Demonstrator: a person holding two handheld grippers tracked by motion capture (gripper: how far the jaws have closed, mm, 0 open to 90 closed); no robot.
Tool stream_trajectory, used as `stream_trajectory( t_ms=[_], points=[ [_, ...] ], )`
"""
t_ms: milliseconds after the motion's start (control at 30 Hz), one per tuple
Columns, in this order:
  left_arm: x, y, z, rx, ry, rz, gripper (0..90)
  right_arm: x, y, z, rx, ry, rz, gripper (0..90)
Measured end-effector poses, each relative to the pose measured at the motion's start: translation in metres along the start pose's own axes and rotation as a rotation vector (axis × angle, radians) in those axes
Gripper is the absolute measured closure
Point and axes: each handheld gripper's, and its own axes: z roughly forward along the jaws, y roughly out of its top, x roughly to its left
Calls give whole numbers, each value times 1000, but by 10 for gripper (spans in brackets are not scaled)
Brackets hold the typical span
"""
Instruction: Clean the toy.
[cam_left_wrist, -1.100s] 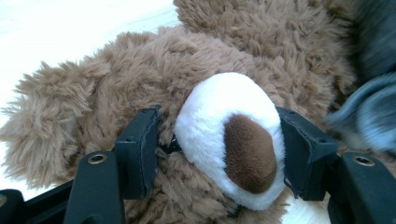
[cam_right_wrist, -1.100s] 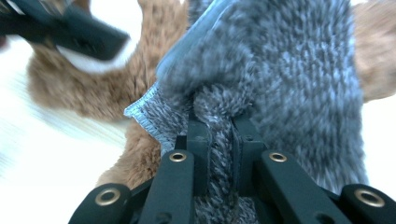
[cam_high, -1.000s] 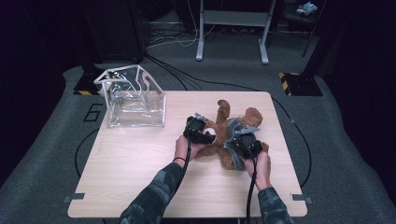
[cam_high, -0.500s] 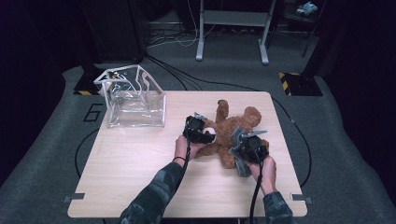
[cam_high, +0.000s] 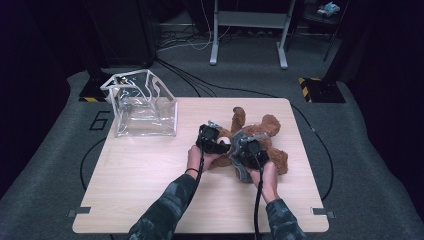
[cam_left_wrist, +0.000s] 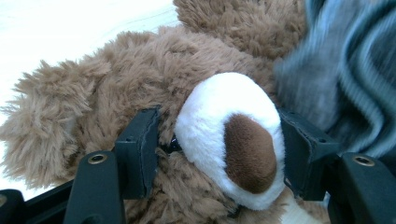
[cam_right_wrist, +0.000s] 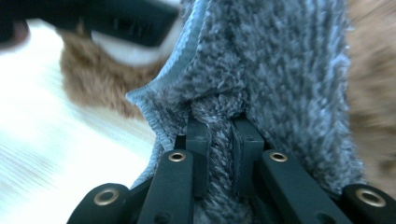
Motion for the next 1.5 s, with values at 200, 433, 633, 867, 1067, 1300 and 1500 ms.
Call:
stream_trajectory(
  t_ms=[200, 433, 633, 867, 1067, 1300, 1500],
  points=[
    [1, -1, 0, 1, -2, 1, 363, 5, -21, 2, 8, 3, -16, 812],
    [1, -1, 0, -2, -3, -2, 363, 0, -38, -14, 75, 37, -34, 811],
    [0, -1, 0, -6, -1, -3, 363, -12, -16, -40, -59, 28, 14, 799],
    [0, -1, 0, -5, 0, 0, 363, -2, 3, -7, -19, 6, 10, 802],
    [0, -1, 0, -5, -5, -7, 363, 9, -16, 4, 17, 13, -12, 810],
    [1, -1, 0, -3, -10, -13, 363, 20, -34, -7, 41, 53, -69, 812],
    [1, -1, -2, -20, -10, -12, 357, 15, -44, -16, 19, 88, -54, 800]
  ],
)
